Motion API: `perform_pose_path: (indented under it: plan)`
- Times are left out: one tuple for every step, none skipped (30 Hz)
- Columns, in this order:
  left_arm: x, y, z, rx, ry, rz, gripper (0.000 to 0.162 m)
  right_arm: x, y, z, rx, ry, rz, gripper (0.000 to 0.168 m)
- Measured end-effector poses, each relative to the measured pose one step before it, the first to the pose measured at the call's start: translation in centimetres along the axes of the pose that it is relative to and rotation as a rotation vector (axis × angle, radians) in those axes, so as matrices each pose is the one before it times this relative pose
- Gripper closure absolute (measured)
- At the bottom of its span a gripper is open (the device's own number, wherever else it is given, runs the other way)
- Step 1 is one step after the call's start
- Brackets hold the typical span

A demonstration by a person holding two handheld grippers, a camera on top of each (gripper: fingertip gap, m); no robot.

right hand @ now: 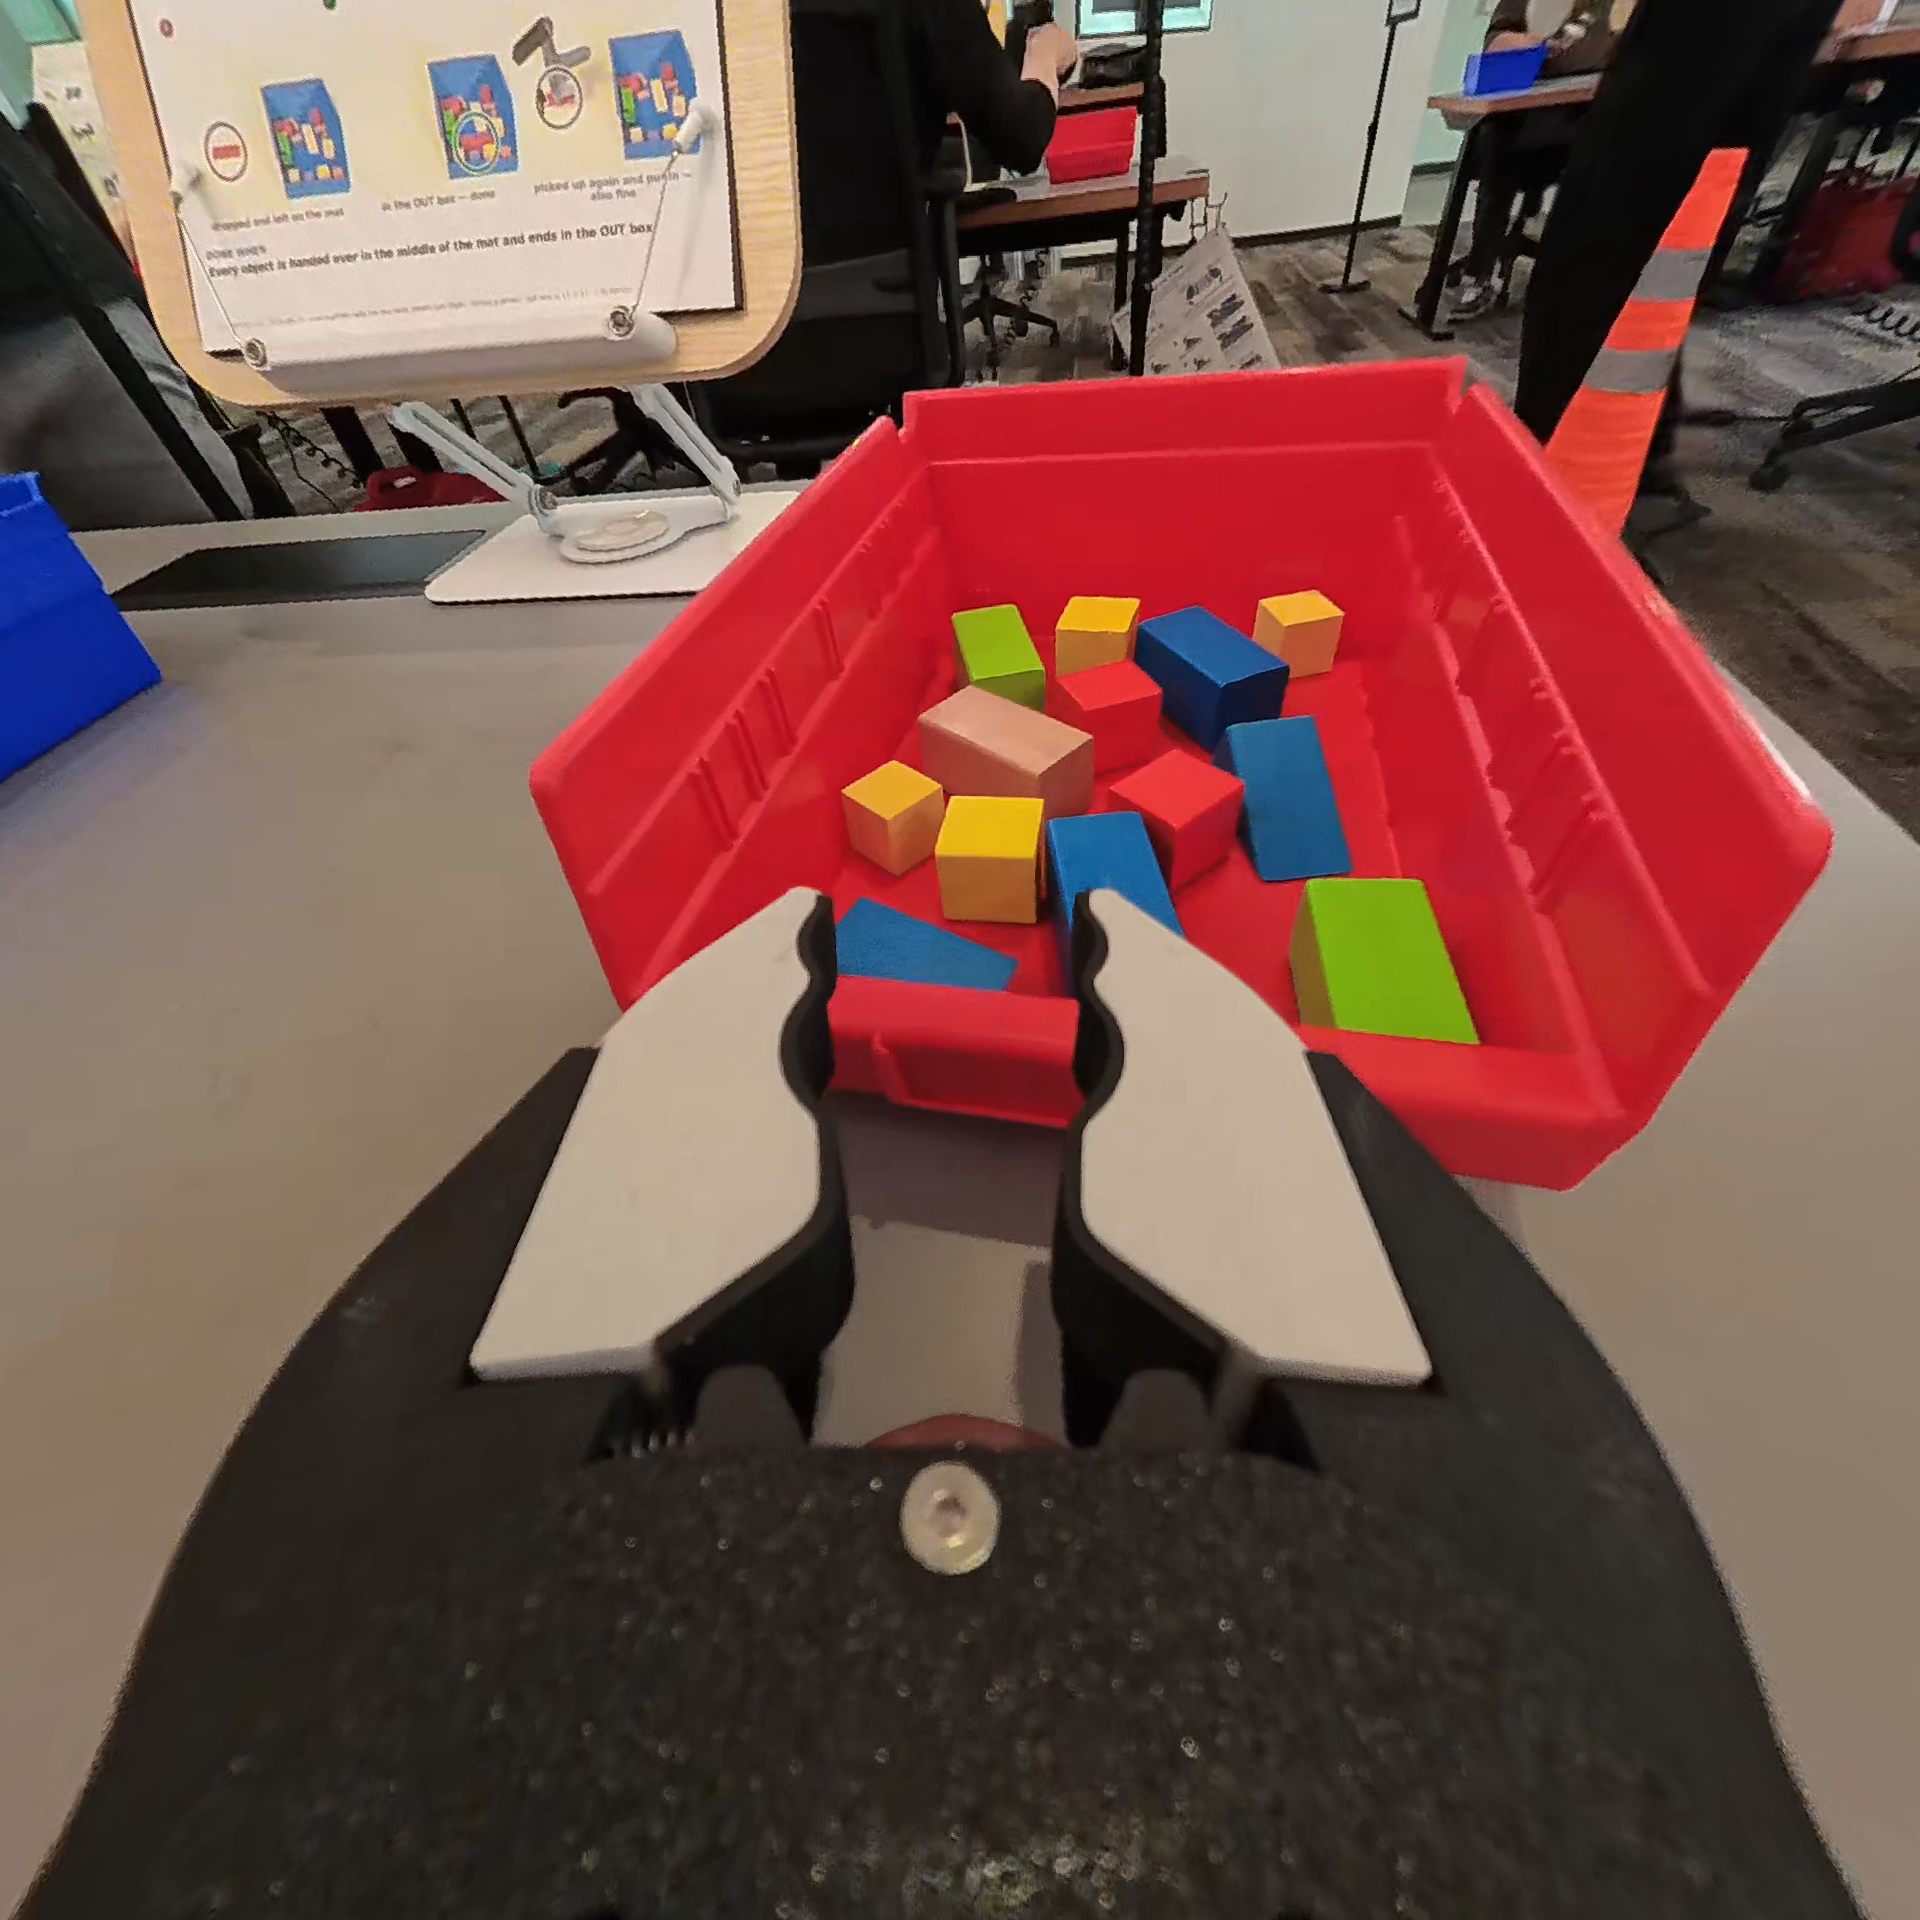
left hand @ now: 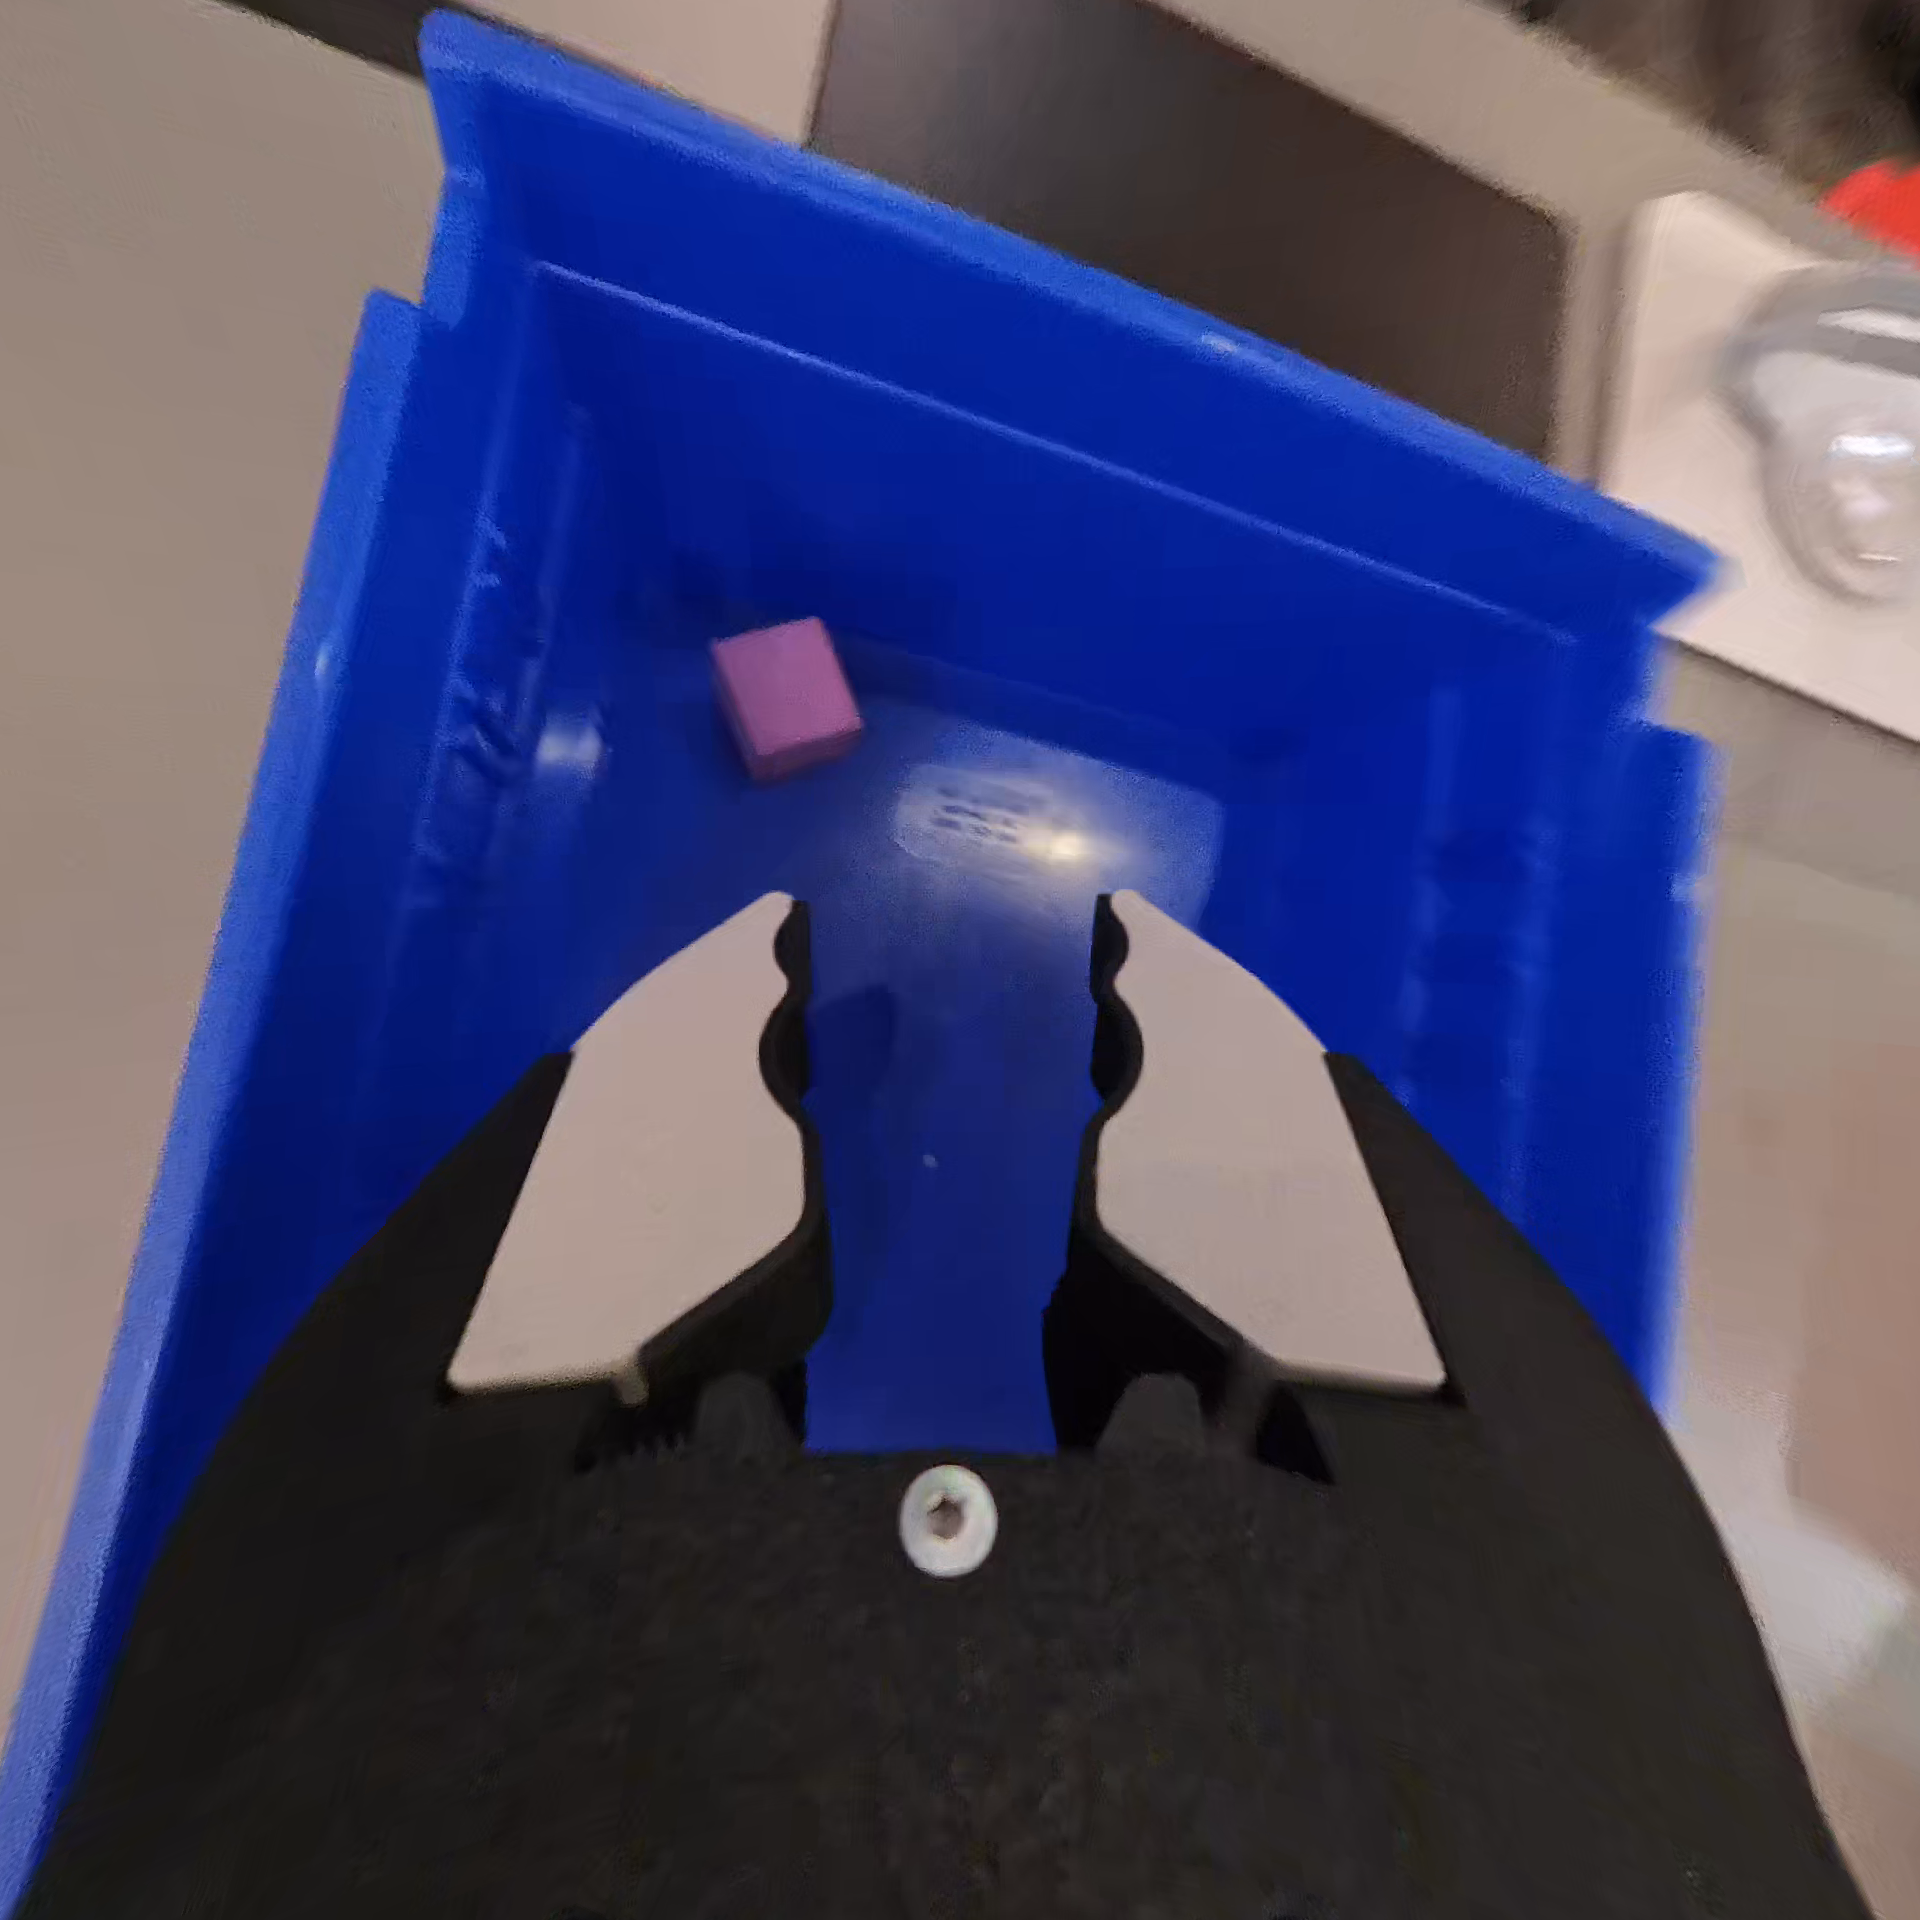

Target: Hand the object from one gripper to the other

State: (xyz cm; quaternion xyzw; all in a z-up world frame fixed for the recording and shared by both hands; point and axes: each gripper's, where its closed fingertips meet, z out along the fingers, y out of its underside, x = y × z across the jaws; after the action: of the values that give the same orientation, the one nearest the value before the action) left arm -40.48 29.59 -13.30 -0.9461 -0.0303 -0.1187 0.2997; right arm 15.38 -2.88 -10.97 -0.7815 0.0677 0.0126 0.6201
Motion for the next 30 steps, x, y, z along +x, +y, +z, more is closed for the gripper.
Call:
perform_pose_path:
  plan:
    - [-0.564,-0.041,1.304,-0.0379,-0.0415,-0.0099,0.109,0.099,0.128,-0.038,-0.0038,-0.0045,0.0120,0.125]
    - [-0.336,0.013,1.166,-0.0374,-0.0327,-0.0096,0.108,0.110,0.109,-0.039,-0.0025,-0.0043,0.0124,0.125]
    - [-0.238,-0.107,0.931,-0.0233,-0.0297,-0.0010,0.106,0.125,0.065,-0.024,-0.0011,-0.0039,0.0120,0.125]
    - [-0.387,-0.326,0.710,-0.0023,-0.0422,0.0031,0.105,0.111,0.022,-0.034,0.0000,-0.0042,0.0117,0.125]
    - [-0.323,-0.326,0.563,0.0018,-0.0381,0.0037,0.105,0.096,-0.016,-0.038,0.0019,-0.0040,0.0098,0.125]
    - [-0.264,-0.227,0.511,-0.0053,-0.0313,0.0049,0.105,0.077,-0.019,-0.020,0.0020,-0.0041,0.0079,0.125]
    - [-0.332,-0.125,0.471,-0.0107,-0.0300,0.0016,0.105,0.024,0.045,0.011,-0.0012,-0.0060,0.0078,0.125]
    - [-0.136,-0.055,0.385,-0.0096,-0.0126,-0.0022,0.112,-0.002,0.054,0.016,-0.0027,-0.0057,0.0075,0.125]
    - [0.085,-0.001,0.232,-0.0017,0.0086,-0.0076,0.132,-0.020,0.057,0.017,-0.0023,-0.0050,0.0058,0.125]
    - [0.139,0.045,0.092,0.0015,0.0161,-0.0109,0.134,-0.033,0.022,0.008,-0.0011,-0.0039,0.0035,0.125]
    - [0.212,0.077,-0.133,0.0044,0.0200,-0.0018,0.134,-0.056,0.009,-0.012,-0.0003,-0.0034,0.0004,0.125]
    - [0.331,0.272,-0.226,-0.0029,0.0297,0.0047,0.135,-0.068,-0.007,-0.015,0.0000,-0.0026,-0.0024,0.125]
    - [0.341,0.319,-0.350,-0.0033,0.0309,0.0078,0.134,-0.109,-0.027,-0.016,0.0016,-0.0040,-0.0051,0.125]
    - [0.405,0.236,-0.604,0.0098,0.0369,0.0052,0.135,-0.185,-0.036,0.010,0.0015,-0.0081,-0.0064,0.125]
    - [0.735,0.207,-0.886,0.0174,0.0629,0.0023,0.135,-0.266,-0.047,0.020,0.0018,-0.0132,-0.0074,0.126]
    - [1.266,0.212,-1.154,0.0189,0.1012,-0.0016,0.135,-0.368,-0.103,0.036,0.0047,-0.0171,-0.0094,0.126]
    - [1.963,0.090,-1.426,0.0267,0.1462,-0.0101,0.135,-0.479,-0.211,0.014,0.0088,-0.0220,-0.0085,0.126]
    - [2.494,0.086,-1.615,0.0299,0.1714,-0.0275,0.135,-0.569,-0.362,0.006,0.0157,-0.0236,-0.0080,0.126]
    - [2.914,0.145,-1.603,0.0304,0.1802,-0.0439,0.135,-0.798,-0.569,0.003,0.0237,-0.0321,-0.0105,0.125]
    - [2.975,0.423,-1.324,0.0201,0.1610,-0.0458,0.135,-1.076,-0.674,0.081,0.0253,-0.0427,-0.0168,0.125]
    - [2.823,0.912,-0.853,-0.0047,0.1290,-0.0279,0.135,-1.140,-0.651,0.216,0.0190,-0.0408,-0.0221,0.125]
    - [2.613,1.297,-0.404,-0.0252,0.1030,-0.0084,0.135,-1.154,-0.628,0.360,0.0111,-0.0361,-0.0209,0.126]
    - [2.357,1.333,-0.018,-0.0217,0.0824,0.0028,0.135,-1.264,-0.719,0.505,0.0126,-0.0394,-0.0195,0.126]
    - [1.948,1.389,0.346,-0.0189,0.0599,0.0068,0.136,-1.415,-0.797,0.640,0.0144,-0.0470,-0.0233,0.125]
    - [1.633,1.508,0.686,-0.0253,0.0531,0.0034,0.136,-1.499,-0.747,0.809,0.0074,-0.0499,-0.0261,0.126]
    - [1.397,1.604,0.978,-0.0306,0.0559,-0.0060,0.136,-1.484,-0.675,0.941,0.0027,-0.0487,-0.0270,0.126]
    - [1.137,1.582,1.201,-0.0282,0.0598,-0.0204,0.136,-1.446,-0.653,1.083,0.0036,-0.0481,-0.0276,0.126]
    - [0.857,1.554,1.347,-0.0253,0.0637,-0.0351,0.136,-1.384,-0.560,1.203,0.0007,-0.0478,-0.0262,0.126]
    - [0.603,1.528,1.448,-0.0261,0.0674,-0.0440,0.136,-1.280,-0.464,1.295,-0.0002,-0.0466,-0.0181,0.126]
    - [0.294,1.526,1.481,-0.0321,0.0621,-0.0440,0.136,-1.180,-0.423,1.322,0.0018,-0.0474,-0.0048,0.126]
